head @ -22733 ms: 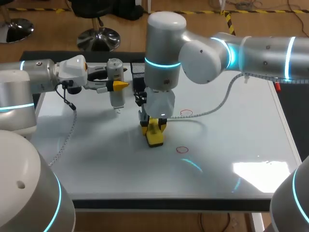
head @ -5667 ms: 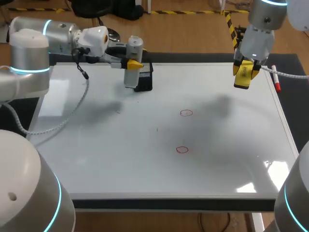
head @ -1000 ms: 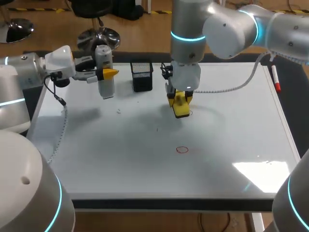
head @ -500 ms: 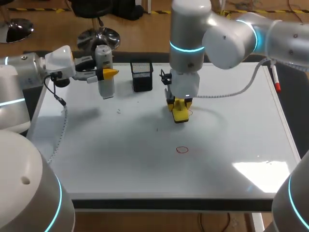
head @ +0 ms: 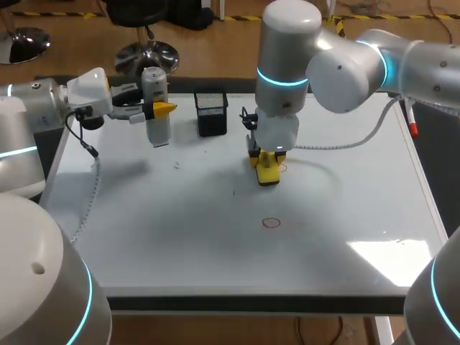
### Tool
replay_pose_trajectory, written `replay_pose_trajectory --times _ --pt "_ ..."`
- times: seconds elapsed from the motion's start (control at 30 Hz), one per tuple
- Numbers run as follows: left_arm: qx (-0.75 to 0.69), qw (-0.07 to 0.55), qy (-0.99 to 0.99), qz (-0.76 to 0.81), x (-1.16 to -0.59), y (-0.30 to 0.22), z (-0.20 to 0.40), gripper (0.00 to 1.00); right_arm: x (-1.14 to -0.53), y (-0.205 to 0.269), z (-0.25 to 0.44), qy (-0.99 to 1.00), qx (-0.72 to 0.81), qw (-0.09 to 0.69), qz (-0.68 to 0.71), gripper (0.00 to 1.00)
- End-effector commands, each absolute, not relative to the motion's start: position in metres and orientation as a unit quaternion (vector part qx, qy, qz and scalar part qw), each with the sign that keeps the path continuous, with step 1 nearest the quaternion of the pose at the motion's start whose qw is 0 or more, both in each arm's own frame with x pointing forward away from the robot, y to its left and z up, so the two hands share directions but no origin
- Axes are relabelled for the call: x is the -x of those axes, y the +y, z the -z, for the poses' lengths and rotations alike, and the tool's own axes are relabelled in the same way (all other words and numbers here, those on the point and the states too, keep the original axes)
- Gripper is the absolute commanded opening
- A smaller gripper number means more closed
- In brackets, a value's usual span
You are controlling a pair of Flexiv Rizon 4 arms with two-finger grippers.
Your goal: Pick up the inspection probe, press it on each red-marked spot on the whiteboard one by one, put down the probe, pick up the eraser, and wipe off all the red marks.
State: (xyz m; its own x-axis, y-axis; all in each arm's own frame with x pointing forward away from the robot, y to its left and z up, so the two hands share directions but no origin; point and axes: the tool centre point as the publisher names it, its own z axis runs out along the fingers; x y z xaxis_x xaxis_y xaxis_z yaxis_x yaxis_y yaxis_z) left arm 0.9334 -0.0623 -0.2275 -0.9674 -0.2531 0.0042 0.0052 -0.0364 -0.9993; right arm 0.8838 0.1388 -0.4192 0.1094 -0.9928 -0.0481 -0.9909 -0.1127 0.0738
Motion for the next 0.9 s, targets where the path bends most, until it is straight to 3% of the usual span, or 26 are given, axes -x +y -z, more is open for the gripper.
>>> replay_pose_trajectory --times 0.03,0.9 --pt "0.090 0.091 0.688 0.714 -0.933 -0.062 0.227 0.00 -0.889 0.142 0.423 -0.665 -0.745 0.013 0.043 0.00" --pt "0.090 0.091 0.688 0.714 -0.933 -0.062 0.227 0.00 -0.886 0.132 0.438 -0.672 -0.738 0.025 0.058 0.00"
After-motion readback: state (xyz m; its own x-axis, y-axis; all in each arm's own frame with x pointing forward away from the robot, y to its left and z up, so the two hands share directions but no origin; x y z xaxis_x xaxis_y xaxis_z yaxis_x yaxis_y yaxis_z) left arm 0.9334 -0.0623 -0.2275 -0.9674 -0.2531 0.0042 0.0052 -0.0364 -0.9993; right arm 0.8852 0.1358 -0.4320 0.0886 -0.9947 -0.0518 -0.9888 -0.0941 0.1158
